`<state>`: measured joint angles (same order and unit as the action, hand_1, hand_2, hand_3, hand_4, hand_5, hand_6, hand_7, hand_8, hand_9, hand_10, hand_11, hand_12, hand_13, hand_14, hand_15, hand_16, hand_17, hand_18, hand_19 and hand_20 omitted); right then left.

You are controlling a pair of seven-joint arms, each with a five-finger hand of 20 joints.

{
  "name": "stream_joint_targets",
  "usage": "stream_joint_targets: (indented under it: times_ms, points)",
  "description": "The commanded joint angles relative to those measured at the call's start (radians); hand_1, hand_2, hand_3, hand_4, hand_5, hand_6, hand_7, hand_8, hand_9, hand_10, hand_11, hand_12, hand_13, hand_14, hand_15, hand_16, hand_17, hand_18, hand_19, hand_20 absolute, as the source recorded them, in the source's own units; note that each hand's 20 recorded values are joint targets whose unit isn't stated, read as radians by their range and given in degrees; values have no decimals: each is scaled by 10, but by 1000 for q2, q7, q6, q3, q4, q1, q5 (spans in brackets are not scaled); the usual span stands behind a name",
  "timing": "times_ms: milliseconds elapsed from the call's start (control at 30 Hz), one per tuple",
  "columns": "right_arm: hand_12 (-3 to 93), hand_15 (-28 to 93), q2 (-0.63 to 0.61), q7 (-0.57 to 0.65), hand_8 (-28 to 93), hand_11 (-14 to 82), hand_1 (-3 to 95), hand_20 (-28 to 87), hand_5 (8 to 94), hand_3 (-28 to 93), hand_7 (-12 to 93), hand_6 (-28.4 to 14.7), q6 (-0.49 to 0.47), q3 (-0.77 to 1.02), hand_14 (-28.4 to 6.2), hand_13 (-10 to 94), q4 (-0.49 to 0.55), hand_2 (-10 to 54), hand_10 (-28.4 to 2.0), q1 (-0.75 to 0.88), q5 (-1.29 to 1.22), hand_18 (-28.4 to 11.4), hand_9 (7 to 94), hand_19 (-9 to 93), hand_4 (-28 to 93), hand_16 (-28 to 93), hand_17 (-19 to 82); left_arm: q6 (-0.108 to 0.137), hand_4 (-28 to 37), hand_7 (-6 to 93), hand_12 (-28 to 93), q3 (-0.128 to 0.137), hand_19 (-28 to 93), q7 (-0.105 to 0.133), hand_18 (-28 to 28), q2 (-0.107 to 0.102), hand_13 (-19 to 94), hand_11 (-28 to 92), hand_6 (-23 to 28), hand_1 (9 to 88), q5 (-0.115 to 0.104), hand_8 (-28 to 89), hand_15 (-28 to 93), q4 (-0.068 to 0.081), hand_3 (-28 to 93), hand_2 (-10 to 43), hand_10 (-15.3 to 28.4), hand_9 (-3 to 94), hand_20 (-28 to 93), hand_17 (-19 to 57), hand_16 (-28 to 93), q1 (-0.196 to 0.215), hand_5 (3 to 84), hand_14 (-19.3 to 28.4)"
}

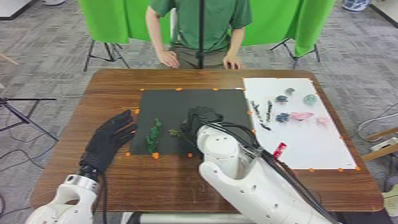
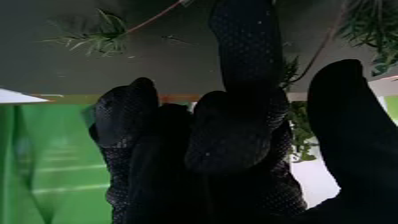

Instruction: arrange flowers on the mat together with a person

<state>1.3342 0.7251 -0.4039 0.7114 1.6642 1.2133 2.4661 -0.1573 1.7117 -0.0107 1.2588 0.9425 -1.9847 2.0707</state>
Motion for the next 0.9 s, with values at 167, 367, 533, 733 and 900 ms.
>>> stream_joint_targets:
  times_ms: [167, 367, 533, 733, 900]
  points:
    - [328, 797, 50, 87, -85, 604, 199, 204, 884, 768, 296, -8, -13, 72, -15, 937, 4, 77, -40, 35, -206, -184, 937, 932, -240, 246, 572, -17, -283, 194, 125, -6, 449, -24, 216, 1, 223, 253, 42, 263, 3, -107, 237, 17, 697, -15, 114, 216, 31, -97, -23, -5, 312, 144]
    - [305, 792, 63, 118, -85, 597, 194, 191, 878, 760, 278, -12, -22, 102, -13, 937, 19, 87, -42, 40, -297, -182, 937, 932, -240, 232, 582, -14, -283, 194, 124, -9, 450, -19, 216, -1, 223, 253, 42, 263, 3, -106, 237, 14, 698, -16, 114, 216, 32, -97, -22, -1, 311, 144]
    - [295, 785, 60, 92, -86, 592, 189, 184, 876, 755, 267, -15, -24, 97, -11, 937, 24, 94, -43, 39, -250, -182, 937, 932, -241, 220, 584, -9, -283, 195, 124, -6, 449, -15, 216, 1, 223, 252, 42, 263, -1, -107, 237, 14, 697, -15, 114, 216, 31, -96, -23, 2, 311, 144]
    - [297, 770, 26, 39, -84, 578, 184, 183, 865, 753, 263, -16, 8, 77, -13, 937, 43, 92, -45, 9, -151, -186, 937, 932, -239, 221, 566, 0, -283, 197, 124, 1, 450, 1, 216, 5, 223, 251, 42, 262, 2, -107, 237, 9, 698, -16, 114, 216, 31, -97, -22, 11, 311, 144]
    - [309, 758, -5, 6, -87, 564, 172, 182, 858, 752, 259, -18, 47, 83, -17, 937, 77, 86, -47, -11, -113, -188, 937, 932, -239, 237, 555, 5, -283, 196, 125, 8, 450, 10, 216, 9, 223, 252, 42, 262, 1, -108, 237, 7, 699, -16, 114, 216, 31, -97, -22, 18, 311, 144]
